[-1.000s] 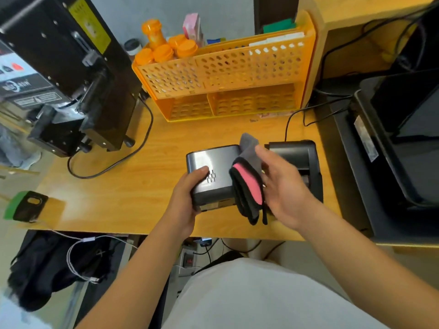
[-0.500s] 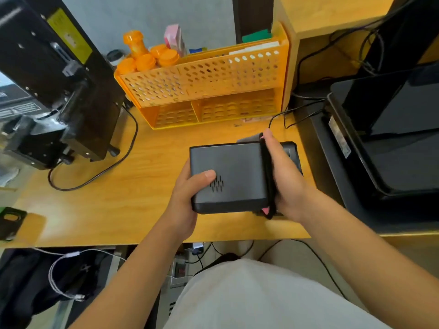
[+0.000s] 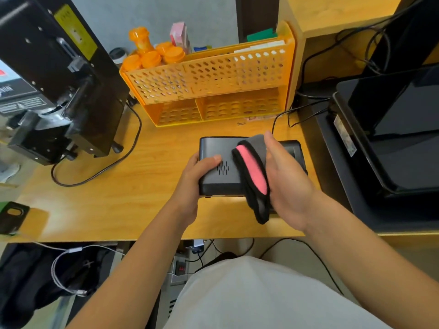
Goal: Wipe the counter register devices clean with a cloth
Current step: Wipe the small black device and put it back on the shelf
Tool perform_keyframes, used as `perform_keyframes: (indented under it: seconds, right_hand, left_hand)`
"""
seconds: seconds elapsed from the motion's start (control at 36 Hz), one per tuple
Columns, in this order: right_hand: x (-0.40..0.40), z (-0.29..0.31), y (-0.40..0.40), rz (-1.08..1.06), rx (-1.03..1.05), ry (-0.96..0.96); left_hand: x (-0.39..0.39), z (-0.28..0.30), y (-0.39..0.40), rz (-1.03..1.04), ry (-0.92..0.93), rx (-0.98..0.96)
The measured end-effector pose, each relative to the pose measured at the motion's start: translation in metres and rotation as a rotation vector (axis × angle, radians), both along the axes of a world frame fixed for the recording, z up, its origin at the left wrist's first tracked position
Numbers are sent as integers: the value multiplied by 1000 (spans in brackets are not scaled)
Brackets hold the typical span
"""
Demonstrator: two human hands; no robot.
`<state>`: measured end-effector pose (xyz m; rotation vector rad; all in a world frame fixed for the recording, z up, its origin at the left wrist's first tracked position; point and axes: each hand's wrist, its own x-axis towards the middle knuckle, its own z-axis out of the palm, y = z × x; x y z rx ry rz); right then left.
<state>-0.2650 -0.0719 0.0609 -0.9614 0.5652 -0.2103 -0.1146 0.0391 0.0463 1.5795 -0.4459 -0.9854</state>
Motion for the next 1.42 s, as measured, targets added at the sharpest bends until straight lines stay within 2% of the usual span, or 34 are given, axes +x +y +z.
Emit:
perform_keyframes:
  seconds: [0.28,0.39,0.56,0.64,0.78,0.83,1.0,1.22,1.33,1.42]
  right_hand:
    - [14,-26,-19,-87,162,81]
    - [14,-34,-17,-93,283,42]
    - [12,-36,-11,-52,476,-82]
    - [8,-37,-9,-58,524,-130]
    - [0,-44,-9,-119,525,-157]
    - [-1,-45,-8,-134,481,-165]
    - [0,-35,-6,-132,233,-58]
    - [-15,-28,5,-68,81,-69]
    - [-19,-23,3,-32,85,-97]
    - [-16,-22,-9,-98,201,-72]
  left_hand:
    - [-3,0,10,-35,170,-15]
    - [1,3,14,-17,207,-57]
    - [7,-2,19,-16,403,-151]
    - [10,-6,17,-33,265,-156]
    - [11,-4,12,-1,-100,28]
    - [6,-3,10,-32,-181,101]
    - [-8,-4,7,-120,-134,106]
    - [-8,-12,2,25,-154,47]
    - [-6,-6,0,-28,-178,-1]
    - [-11,-2,-1,-132,-177,-55]
